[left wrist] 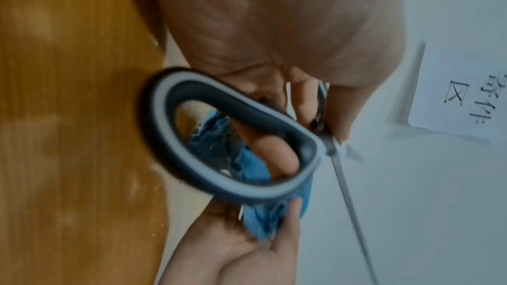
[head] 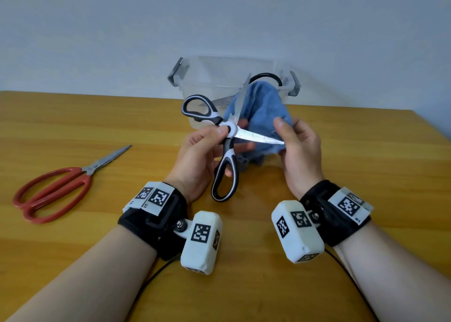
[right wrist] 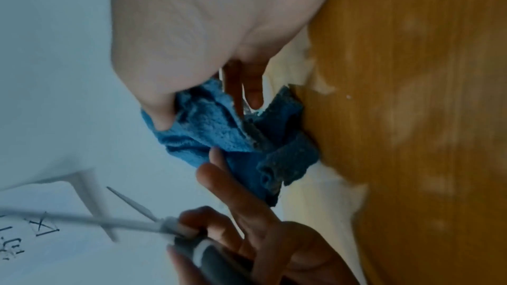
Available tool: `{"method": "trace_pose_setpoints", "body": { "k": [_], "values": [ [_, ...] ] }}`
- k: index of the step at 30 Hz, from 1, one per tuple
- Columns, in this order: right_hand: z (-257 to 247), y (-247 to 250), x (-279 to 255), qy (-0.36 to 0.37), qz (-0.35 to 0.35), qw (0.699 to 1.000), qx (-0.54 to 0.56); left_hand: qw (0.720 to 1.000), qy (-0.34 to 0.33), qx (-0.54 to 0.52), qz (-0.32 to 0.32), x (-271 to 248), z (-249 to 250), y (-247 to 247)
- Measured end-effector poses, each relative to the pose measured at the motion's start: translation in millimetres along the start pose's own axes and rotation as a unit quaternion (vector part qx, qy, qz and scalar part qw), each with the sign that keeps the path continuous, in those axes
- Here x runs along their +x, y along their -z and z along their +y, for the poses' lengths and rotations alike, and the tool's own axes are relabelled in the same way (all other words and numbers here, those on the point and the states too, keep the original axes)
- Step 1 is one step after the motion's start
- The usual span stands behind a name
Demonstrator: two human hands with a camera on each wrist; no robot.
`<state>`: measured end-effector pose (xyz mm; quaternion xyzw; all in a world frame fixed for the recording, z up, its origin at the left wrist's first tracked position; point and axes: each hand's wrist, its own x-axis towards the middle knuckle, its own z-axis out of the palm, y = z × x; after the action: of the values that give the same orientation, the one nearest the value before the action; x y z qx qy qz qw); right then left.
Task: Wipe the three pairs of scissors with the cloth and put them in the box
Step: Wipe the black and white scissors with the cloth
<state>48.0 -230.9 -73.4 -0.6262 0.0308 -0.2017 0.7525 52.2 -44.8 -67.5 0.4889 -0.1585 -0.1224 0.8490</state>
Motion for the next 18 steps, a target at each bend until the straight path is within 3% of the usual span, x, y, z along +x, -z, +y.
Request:
{"method": "trace_pose_setpoints", "body": {
  "k": [3,5,9,13,15,18],
  "values": [
    [-2.2,2.5,2.1,-0.013,0.014,0.998,0.054,0.995,-0.027,0.023,0.09,1.2,1.4,1.8],
    [-2.5,4.0,4.4,-0.05,-0.006,0.993,0.105,0.993,-0.03,0.036,0.104,1.9,1.7,2.1],
    [-6.2,6.0,6.2,-0.143,-0.08,0.966,0.199,0.992,0.001,0.098,0.078,1.5,-1.5,1.2],
    [-7.3,7.6,1.3,-0.206,-0.197,0.918,0.277,0.987,0.01,0.154,0.05,1.1,-4.0,-0.5],
    [-6.8,4.8,1.8,-0.201,-0.22,0.929,0.22,0.985,0.004,0.169,0.037,-0.4,-4.2,-2.0],
    [0.2,2.2,4.1,-0.153,-0.175,0.967,0.102,0.981,-0.003,0.192,0.033,-1.0,-5.0,-2.6]
  ]
}}
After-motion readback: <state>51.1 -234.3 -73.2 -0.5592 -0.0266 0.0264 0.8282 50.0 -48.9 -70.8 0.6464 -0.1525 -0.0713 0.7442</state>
